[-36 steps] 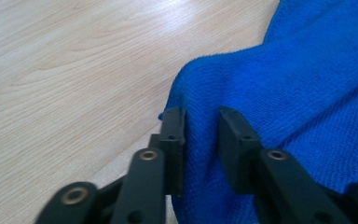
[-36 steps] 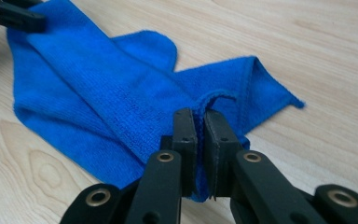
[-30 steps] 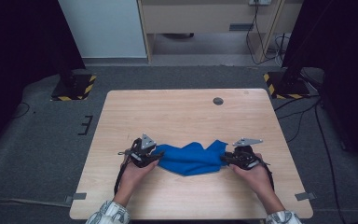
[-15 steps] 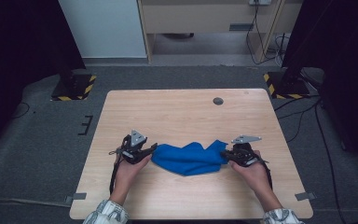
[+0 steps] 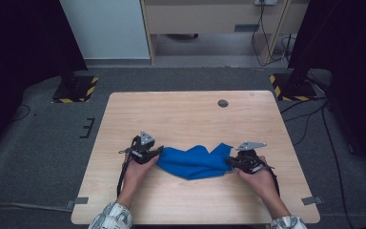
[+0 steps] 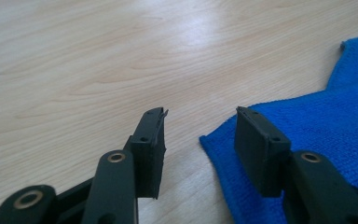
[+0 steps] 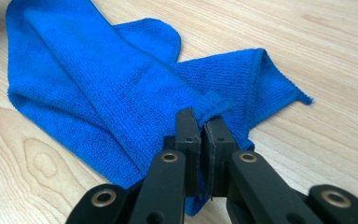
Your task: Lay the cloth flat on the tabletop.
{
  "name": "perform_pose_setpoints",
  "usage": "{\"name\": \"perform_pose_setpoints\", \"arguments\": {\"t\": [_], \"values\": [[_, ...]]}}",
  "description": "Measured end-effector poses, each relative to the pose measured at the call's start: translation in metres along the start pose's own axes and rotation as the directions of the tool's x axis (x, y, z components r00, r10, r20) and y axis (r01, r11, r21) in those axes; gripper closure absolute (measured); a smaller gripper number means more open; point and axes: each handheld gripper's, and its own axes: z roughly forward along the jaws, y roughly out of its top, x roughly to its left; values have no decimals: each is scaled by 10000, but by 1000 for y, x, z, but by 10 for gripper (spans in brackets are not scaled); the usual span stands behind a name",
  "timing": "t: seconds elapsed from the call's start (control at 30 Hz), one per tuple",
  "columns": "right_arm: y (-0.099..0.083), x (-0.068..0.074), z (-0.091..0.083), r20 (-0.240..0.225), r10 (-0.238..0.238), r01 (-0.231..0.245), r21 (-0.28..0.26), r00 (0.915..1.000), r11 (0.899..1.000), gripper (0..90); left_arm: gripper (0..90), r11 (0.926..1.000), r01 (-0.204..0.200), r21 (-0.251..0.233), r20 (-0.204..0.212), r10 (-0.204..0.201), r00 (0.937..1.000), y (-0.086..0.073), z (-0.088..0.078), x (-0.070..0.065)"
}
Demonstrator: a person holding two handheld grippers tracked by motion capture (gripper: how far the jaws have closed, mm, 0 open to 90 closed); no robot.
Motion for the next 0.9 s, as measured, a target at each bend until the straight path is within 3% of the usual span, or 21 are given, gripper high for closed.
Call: {"name": "perform_pose_setpoints", "arguments": {"t": [0.07,0.17,0.27,0.43,0.63,0.67,0.7,0.9], "values": [[-1,0,1,4,-26,26,12,10000,10000,866,516,9999,-52,89,21,51,10000,0,2,-1],[-1,1,1,-18,7,-7,20,10000,10000,863,459,9973,-296,671,257,279,9993,-4,10,-4],[-1,0,1,11,-5,5,-74,10000,10000,859,401,9972,-219,715,254,201,9995,-5,10,-4],[-3,-3,-1,-19,64,-64,-167,10000,9998,854,402,9980,-335,542,584,303,9978,-8,10,-7],[-5,-3,-1,-35,180,-181,-245,9998,9995,853,613,9961,-710,526,1010,655,9927,-8,7,-16],[-5,-3,-1,-44,184,-185,-237,9998,9995,853,613,9956,-759,550,1067,697,9918,-8,7,-17],[-5,-3,-1,-44,170,-172,-299,9998,9994,854,680,9945,-843,615,1154,768,9903,-7,6,-20],[-4,-3,-2,-10,119,-119,-478,9999,9988,856,866,9923,-935,813,1195,834,9893,-5,4,-23]]}}
